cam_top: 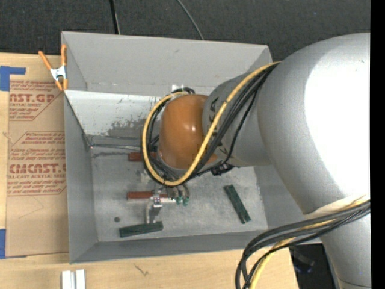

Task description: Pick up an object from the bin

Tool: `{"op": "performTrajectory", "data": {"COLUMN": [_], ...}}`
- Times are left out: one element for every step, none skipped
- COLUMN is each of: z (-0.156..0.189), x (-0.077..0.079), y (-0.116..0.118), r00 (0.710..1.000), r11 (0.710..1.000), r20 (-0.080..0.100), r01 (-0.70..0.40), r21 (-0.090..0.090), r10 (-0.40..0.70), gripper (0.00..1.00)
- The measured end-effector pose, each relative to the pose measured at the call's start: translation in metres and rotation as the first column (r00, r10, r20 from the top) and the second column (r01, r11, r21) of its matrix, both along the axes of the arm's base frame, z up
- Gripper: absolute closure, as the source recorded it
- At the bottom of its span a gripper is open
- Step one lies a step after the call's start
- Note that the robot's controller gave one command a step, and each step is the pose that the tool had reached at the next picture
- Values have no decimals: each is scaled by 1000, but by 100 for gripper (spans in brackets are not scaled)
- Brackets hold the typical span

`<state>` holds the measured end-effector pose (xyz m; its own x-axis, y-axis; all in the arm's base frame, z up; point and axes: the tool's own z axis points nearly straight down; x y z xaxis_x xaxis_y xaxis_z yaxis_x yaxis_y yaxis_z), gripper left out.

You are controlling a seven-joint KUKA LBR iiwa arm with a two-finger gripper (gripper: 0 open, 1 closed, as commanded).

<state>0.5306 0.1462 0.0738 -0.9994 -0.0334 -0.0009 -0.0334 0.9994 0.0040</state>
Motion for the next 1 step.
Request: {"op": "performTrajectory", "data": {"z": [4], "x": [5], "y": [0], "r00": [1000], "r11": [1000], "r20": [19], "r01": [2], "r21": [4], "r10": [-2], "gripper": [100]}}
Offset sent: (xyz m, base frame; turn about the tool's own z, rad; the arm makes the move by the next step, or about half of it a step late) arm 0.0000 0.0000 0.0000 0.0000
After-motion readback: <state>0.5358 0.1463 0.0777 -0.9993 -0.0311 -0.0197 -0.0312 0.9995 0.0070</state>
